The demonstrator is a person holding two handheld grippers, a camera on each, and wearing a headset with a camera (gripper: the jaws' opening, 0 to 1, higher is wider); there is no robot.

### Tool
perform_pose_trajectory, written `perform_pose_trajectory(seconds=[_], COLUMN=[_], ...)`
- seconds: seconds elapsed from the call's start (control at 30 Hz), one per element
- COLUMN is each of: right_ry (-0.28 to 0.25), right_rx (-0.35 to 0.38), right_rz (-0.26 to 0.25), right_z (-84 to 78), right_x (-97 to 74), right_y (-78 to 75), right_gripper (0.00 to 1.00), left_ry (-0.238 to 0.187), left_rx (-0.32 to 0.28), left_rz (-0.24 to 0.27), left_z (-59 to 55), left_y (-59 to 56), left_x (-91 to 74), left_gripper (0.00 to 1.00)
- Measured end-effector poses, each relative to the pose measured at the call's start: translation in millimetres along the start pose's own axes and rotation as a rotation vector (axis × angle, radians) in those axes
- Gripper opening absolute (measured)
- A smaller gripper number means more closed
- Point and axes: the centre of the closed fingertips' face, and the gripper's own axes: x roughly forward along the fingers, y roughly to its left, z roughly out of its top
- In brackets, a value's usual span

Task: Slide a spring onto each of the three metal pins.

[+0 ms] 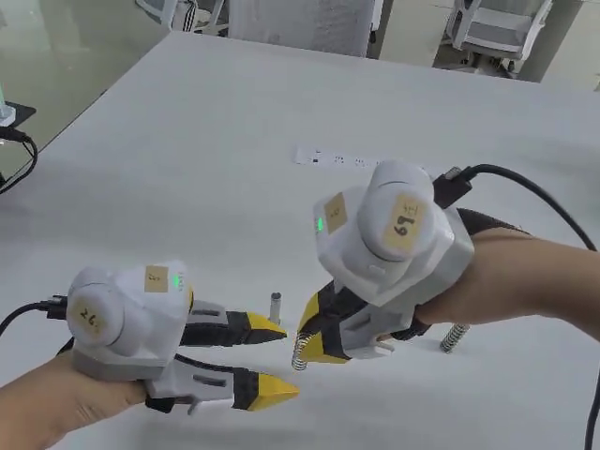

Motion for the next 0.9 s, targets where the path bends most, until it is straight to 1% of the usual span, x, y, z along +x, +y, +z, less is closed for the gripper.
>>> perform_pose_trajectory(seconds=[0.17,0.23,0.3,0.37,0.47,0.53,0.6,0.67,0.77,0.9], right_ry=[-0.001,-0.003,-0.004,-0.002,0.004,0.009,0.011,0.012,0.014,0.015], right_rx=[0.014,0.014,0.014,0.015,0.016,0.016,0.013,0.015,0.011,0.01], right_rz=[-0.006,-0.012,-0.013,-0.015,-0.017,-0.018,-0.02,-0.017,-0.019,-0.021], right_z=[-1.9,-1.4,-1.2,-2.4,-5.3,-6.8,-7.2,-7.6,-7.1,-6.4], right_x=[-0.7,-1.1,-1.5,-1.6,-1.5,-1.4,-1.0,-0.2,0.6,0.4], right_y=[-3.4,-4.7,-5.2,-6.5,-7.8,-8.4,-9.1,-9.1,-11.2,-15.2], right_gripper=[0.07,0.07,0.07,0.07,0.07,0.07,0.07,0.07,0.07,0.07], left_ry=[-0.001,-0.002,0.004,0.011,0.008,0.002,-0.001,-0.004,-0.003,-0.022], left_rx=[-0.011,-0.017,-0.026,-0.036,-0.05,-0.053,-0.055,-0.07,-0.067,-0.076], left_rz=[0.029,0.038,0.047,0.059,0.073,0.088,0.103,0.109,0.122,0.141], left_z=[1.6,1.7,-0.1,-3.3,-4.5,-4.0,-3.0,-4.5,-5.4,-3.8], left_y=[5.2,6.6,8.3,10.4,12.1,14.0,16.4,18.3,19.9,23.0], left_x=[-6.7,-8.8,-11.7,-15.0,-20.1,-23.5,-27.4,-30.5,-33.0,-36.9], left_gripper=[0.37,0.43,0.45,0.5,0.56,0.63,0.67,0.7,0.78,0.87])
